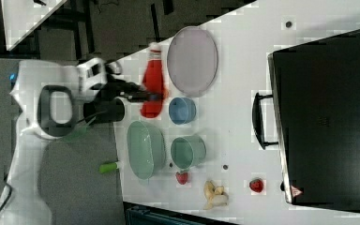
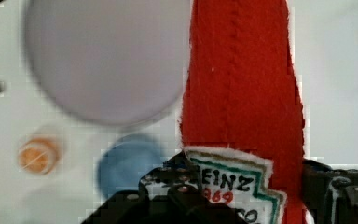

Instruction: Pick ketchup from strainer and place it on the table

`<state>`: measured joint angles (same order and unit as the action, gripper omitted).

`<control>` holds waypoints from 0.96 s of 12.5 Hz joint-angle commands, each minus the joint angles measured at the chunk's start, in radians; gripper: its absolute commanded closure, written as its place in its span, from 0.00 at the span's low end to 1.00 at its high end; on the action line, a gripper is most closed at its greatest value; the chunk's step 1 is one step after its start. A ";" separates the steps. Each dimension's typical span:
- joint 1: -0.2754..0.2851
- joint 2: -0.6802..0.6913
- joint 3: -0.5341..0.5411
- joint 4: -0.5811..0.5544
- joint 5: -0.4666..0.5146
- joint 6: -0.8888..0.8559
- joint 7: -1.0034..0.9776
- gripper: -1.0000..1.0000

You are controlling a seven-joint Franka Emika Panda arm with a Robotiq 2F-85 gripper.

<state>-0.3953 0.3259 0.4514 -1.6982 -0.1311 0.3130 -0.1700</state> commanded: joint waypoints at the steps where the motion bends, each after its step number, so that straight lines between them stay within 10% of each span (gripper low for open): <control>1: 0.009 -0.020 -0.020 -0.033 -0.002 0.001 -0.126 0.40; 12: 0.008 0.011 -0.094 -0.381 -0.057 0.304 -0.124 0.40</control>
<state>-0.3884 0.3423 0.3672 -2.0703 -0.1917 0.5859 -0.2527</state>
